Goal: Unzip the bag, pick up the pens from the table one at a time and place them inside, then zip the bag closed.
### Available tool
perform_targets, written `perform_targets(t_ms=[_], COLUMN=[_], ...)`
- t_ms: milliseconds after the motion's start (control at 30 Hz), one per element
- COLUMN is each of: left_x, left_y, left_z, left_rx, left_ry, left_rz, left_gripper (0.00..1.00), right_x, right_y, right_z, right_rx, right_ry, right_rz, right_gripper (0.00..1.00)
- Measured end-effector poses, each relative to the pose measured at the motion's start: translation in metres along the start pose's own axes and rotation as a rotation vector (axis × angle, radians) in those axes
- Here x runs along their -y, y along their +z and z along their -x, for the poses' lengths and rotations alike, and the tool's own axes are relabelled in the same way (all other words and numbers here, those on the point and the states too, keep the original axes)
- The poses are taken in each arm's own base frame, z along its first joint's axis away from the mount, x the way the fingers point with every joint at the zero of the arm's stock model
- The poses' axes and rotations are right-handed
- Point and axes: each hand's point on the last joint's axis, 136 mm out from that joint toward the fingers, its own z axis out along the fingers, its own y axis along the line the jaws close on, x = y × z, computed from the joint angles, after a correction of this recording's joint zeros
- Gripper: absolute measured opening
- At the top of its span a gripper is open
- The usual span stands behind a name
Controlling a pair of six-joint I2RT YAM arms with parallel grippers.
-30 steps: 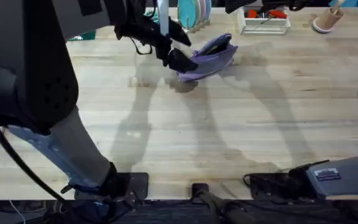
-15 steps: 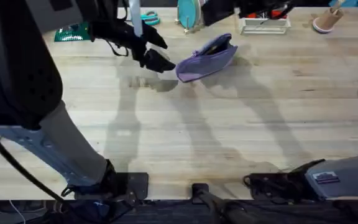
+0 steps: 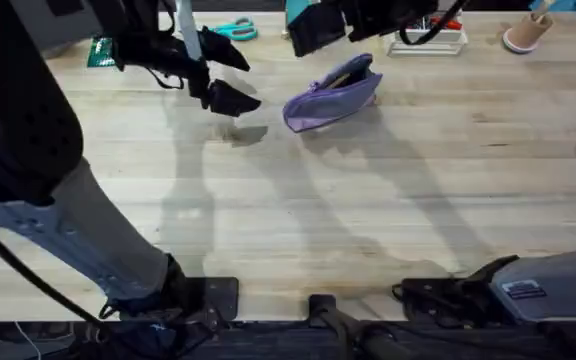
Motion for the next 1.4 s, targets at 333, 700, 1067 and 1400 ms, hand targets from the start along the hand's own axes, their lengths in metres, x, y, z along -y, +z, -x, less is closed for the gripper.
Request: perform_targets(t_ms=[333, 700, 1067, 1400], left_x=[-0.003, -0.003, -0.003, -0.003], left_y=[-0.004, -0.004, -0.004, -0.004], left_z=[-0.002, -0.002, -0.002, -0.002], left_rx=[0.005, 0.005, 0.005, 0.005], left_ry=[0.041, 0.043, 0.044, 0.044], left_rz=[0.01, 0.01, 0.011, 0.01], left_gripper=[0.995, 0.995, 0.995, 0.996], right_x=[-0.021, -0.011, 0.005, 0.01], right_y=[0.005, 0.024, 0.029, 0.062], right_z=[-0.019, 0.006, 0.003, -0.004], right_rx=[-0.119, -0.149, -0.17, -0.224], right_ry=[-0.065, -0.007, 0.042, 0.049], right_rz=[-0.097, -0.151, -0.176, -0.182], right_gripper=[0.996, 0.996, 0.996, 0.996])
